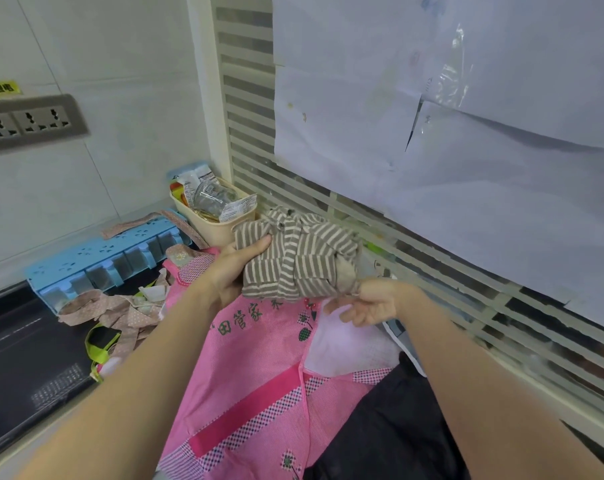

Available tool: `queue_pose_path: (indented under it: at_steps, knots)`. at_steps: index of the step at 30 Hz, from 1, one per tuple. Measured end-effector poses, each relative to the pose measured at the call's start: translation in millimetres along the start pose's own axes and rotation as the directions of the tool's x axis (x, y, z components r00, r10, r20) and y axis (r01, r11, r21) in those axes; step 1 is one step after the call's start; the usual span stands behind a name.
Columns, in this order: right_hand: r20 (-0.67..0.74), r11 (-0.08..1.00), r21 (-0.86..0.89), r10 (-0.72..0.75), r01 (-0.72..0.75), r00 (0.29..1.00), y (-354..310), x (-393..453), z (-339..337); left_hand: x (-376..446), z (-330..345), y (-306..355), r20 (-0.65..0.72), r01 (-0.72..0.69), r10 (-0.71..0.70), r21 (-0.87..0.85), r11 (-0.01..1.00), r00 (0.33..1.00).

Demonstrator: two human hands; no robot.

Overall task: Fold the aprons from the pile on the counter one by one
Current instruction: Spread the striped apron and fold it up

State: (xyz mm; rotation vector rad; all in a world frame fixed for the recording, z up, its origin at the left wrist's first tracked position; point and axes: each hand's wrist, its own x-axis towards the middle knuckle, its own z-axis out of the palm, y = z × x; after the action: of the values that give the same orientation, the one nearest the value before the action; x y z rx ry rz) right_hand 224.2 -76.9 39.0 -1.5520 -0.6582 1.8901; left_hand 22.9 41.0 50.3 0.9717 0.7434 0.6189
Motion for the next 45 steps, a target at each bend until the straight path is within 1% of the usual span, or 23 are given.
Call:
queue_pose_path:
  at_steps: [2,3,5,7,9,12,14,16,17,20,21,23,25,26,27,29,32,34,36,38,41,43,45]
  knots:
    - [0.044,0.988,-0.152,-0.010,0.016,0.999,4,-1,8,3,1,-4,-0.095,-0.009,0.008,-0.011,1.000,0.995]
    - [0.051,0.984,-0.176,-0.010,0.019,0.999,6,0,11,5,3,-6,-0.148,-0.008,0.008,-0.003,1.000,0.989]
    - [-0.001,0.991,-0.126,-0.054,0.054,0.999,10,5,18,7,11,-13,-0.266,-0.021,0.023,0.010,1.000,0.964]
    - [-0.128,0.987,-0.020,-0.159,0.157,0.979,13,12,25,9,18,-18,-0.383,-0.053,0.053,0.012,0.999,0.922]
    - [-0.250,0.952,0.034,-0.286,0.303,0.925,14,15,32,14,19,-19,-0.466,-0.078,0.065,-0.009,0.997,0.882]
    - [-0.312,0.867,0.099,-0.439,0.489,0.842,6,8,43,24,8,-16,-0.592,-0.070,0.042,-0.025,0.997,0.804]
    - [-0.307,0.851,-0.063,-0.514,0.521,0.801,-4,3,53,29,5,-15,-0.658,-0.030,0.081,0.088,0.996,0.749]
    - [-0.283,0.800,-0.248,-0.599,0.546,0.749,-12,4,63,29,13,-13,-0.664,-0.029,0.150,0.190,0.981,0.732]
    - [-0.276,0.769,-0.269,-0.638,0.580,0.719,-15,5,66,29,18,-12,-0.654,-0.033,0.187,0.241,0.970,0.733]
    - [-0.303,0.721,-0.135,-0.683,0.680,0.664,-26,1,68,23,29,-8,-0.597,-0.026,0.341,0.472,0.881,0.726]
    - [-0.293,0.717,-0.180,-0.692,0.673,0.659,-31,-1,68,25,28,-8,-0.578,-0.025,0.378,0.526,0.850,0.723]
    - [-0.218,0.696,-0.447,-0.694,0.562,0.686,-36,1,72,26,28,-7,-0.587,-0.054,0.373,0.487,0.872,0.718]
    - [-0.149,0.662,-0.611,-0.634,0.434,0.759,-32,6,76,26,28,-3,-0.628,-0.062,0.285,0.353,0.934,0.724]
    - [-0.160,0.691,-0.603,-0.594,0.398,0.788,-27,7,72,25,28,-1,-0.641,-0.079,0.212,0.230,0.970,0.737]
    - [-0.207,0.758,-0.526,-0.554,0.386,0.806,-20,8,66,24,27,4,-0.638,-0.102,0.127,0.075,0.992,0.760]
    - [-0.327,0.887,-0.246,-0.455,0.390,0.828,-7,5,52,18,25,9,-0.599,-0.102,-0.029,-0.184,0.978,0.800]
    - [-0.396,0.923,0.004,-0.351,0.384,0.848,3,8,42,9,30,4,-0.415,0.020,-0.153,-0.306,0.952,0.897]
    - [-0.389,0.917,0.073,-0.336,0.392,0.858,2,11,43,6,39,-2,-0.295,0.064,-0.161,-0.311,0.948,0.942]
    - [-0.349,0.894,0.194,-0.322,0.404,0.880,-2,10,45,7,46,-5,-0.242,0.058,-0.153,-0.361,0.931,0.958]
    - [-0.294,0.853,0.332,-0.312,0.403,0.903,-7,6,47,13,49,-8,-0.245,0.020,-0.142,-0.441,0.897,0.959]
    - [-0.230,0.716,0.539,-0.382,0.444,0.895,-11,5,48,19,55,-12,-0.320,-0.090,-0.108,-0.545,0.834,0.941]
    - [-0.243,0.682,0.528,-0.451,0.507,0.859,-17,7,53,22,62,-15,-0.333,-0.150,-0.053,-0.554,0.819,0.941]
    - [-0.370,0.701,0.408,-0.459,0.585,0.808,-27,11,59,20,68,-13,-0.265,-0.135,0.002,-0.482,0.866,0.964]
